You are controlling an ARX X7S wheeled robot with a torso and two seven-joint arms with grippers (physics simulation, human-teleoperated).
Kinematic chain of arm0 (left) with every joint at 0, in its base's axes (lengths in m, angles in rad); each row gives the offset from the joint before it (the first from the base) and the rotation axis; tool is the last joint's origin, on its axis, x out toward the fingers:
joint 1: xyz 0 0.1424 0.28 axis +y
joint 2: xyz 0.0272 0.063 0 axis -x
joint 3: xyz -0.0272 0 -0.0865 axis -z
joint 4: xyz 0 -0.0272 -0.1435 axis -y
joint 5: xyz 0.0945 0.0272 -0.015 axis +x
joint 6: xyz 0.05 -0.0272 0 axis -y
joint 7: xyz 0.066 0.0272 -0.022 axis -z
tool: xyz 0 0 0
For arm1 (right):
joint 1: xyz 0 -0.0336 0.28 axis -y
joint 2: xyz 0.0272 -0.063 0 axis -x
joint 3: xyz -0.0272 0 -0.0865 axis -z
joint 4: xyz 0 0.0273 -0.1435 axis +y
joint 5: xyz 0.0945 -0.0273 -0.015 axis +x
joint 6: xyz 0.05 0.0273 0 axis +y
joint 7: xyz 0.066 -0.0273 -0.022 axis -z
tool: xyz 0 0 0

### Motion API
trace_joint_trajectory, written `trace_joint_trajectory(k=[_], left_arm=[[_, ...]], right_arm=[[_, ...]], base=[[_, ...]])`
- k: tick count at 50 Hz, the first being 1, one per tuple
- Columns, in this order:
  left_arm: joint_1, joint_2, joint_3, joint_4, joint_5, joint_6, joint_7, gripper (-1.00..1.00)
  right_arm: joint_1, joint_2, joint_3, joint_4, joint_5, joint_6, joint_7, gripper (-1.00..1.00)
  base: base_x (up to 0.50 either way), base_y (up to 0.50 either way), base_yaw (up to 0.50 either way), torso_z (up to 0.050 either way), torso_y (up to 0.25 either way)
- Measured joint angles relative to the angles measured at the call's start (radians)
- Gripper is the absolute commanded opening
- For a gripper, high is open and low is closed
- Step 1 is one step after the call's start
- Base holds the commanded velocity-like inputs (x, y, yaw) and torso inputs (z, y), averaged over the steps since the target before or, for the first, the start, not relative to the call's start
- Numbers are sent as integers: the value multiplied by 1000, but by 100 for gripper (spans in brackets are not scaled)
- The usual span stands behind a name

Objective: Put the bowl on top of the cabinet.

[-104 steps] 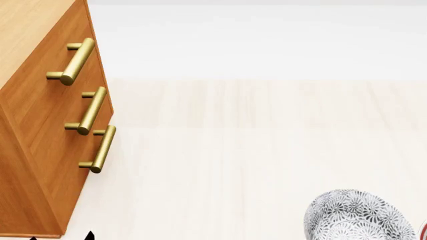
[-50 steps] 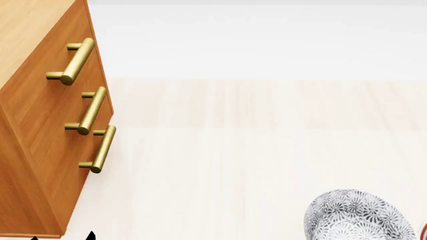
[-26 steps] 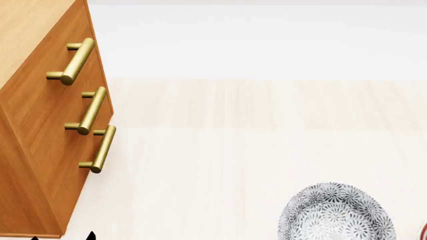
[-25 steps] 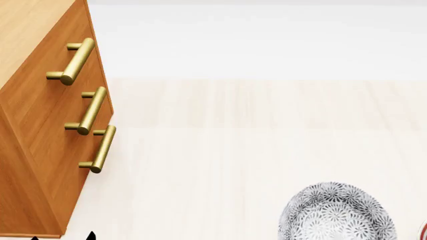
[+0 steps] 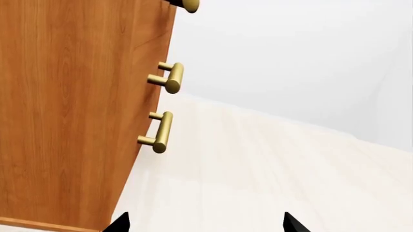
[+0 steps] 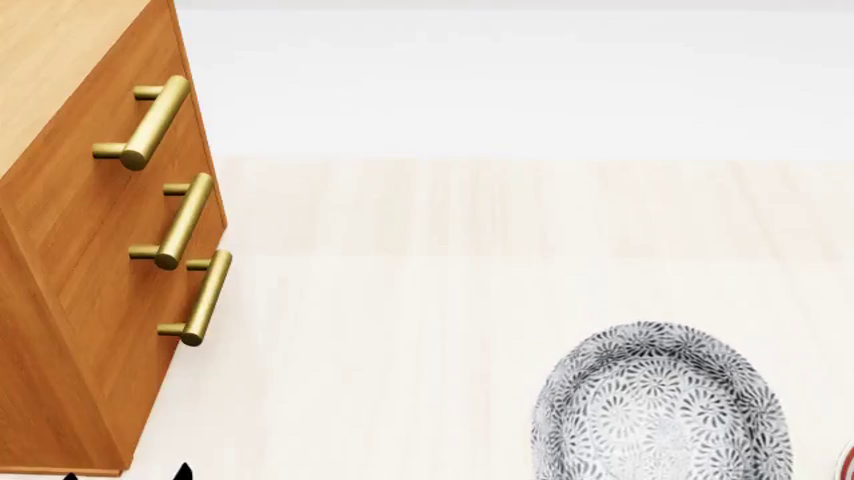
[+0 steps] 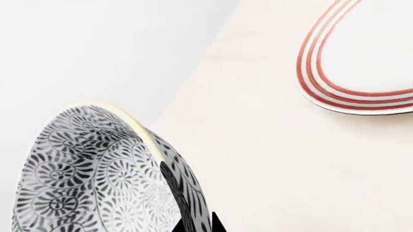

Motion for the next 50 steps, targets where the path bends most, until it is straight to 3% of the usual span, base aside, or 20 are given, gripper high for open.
trace_joint_trajectory(k=[30, 50], left_arm=[[-5, -5, 14, -6, 3, 6, -4, 100], [4, -17, 18, 13, -5, 10, -7, 100]], right_arm=[[-26, 10, -76, -82, -263, -59, -2, -100], [-18, 34, -126, -174, -444, -28, 91, -100]], base=[[0, 0, 0, 0, 0], [0, 0, 0, 0, 1]])
